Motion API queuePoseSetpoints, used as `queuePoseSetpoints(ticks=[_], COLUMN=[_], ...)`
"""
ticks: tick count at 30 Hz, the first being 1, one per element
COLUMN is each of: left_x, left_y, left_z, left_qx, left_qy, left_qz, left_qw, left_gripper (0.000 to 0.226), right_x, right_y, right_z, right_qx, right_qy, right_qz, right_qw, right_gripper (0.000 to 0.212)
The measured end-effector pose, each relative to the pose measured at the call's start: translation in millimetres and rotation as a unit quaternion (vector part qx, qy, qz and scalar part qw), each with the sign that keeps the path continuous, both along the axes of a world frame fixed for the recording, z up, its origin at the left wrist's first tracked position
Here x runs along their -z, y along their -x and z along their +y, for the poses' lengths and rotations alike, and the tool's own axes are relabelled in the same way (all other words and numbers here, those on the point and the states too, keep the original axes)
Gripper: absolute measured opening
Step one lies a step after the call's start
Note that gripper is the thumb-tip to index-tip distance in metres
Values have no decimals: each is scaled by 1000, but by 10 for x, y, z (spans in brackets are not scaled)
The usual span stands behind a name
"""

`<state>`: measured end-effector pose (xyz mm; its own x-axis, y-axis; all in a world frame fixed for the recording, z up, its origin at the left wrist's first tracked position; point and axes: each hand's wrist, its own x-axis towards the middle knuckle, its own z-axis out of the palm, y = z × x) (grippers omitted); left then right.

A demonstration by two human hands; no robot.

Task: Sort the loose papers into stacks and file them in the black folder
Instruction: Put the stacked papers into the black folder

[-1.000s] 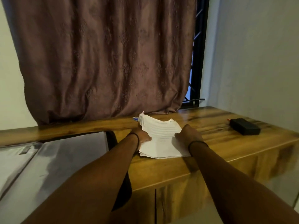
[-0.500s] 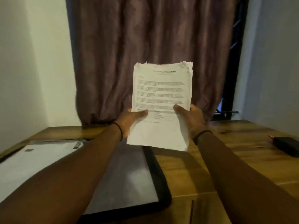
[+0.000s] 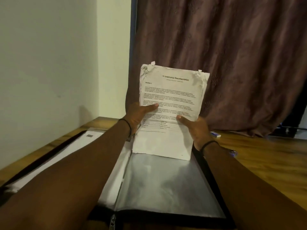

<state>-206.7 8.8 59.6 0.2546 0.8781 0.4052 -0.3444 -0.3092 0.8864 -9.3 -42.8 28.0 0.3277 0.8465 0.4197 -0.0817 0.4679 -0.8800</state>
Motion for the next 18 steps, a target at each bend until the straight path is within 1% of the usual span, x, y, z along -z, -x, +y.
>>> queuePoseSetpoints(ticks=[3,5,7,9,11,12,13,14,15,16,17,18], left_x=[207,294,249,150,49,7,-25,-32,-16,26,86,176], left_y=[16,32,13,1,6,-3,-23,-48,-73,-100,-129,-164], left_z=[104,156,244,385,537,612,673,712,722,735,741,796], left_qx=[-21,-51,-96,-141,-180,-205,-251,-323,-408,-481,-526,-537], left_qy=[7,9,-6,-22,-44,-59,-84,-117,-143,-155,-167,-189], left_qz=[38,41,35,27,33,49,94,157,211,245,260,261], left_qw=[999,998,995,989,982,976,960,926,877,827,792,779], left_gripper=[35,32,30,30,32,33,34,36,38,40,39,36], right_x=[-60,-56,3,58,76,73,79,79,81,88,96,95], right_y=[4,29,14,6,-10,-25,-48,-79,-112,-154,-203,-250], right_z=[104,166,254,305,371,417,484,546,609,693,767,846], right_qx=[-5,-12,-18,-35,-56,-62,-61,-49,-32,-18,-6,3], right_qy=[1,-1,16,57,92,104,114,118,118,119,121,125], right_qz=[2,-8,-45,-93,-148,-172,-184,-184,-170,-148,-122,-92], right_qw=[1000,1000,999,993,983,978,974,975,978,982,985,988], right_gripper=[39,33,30,30,30,29,26,23,19,17,17,17])
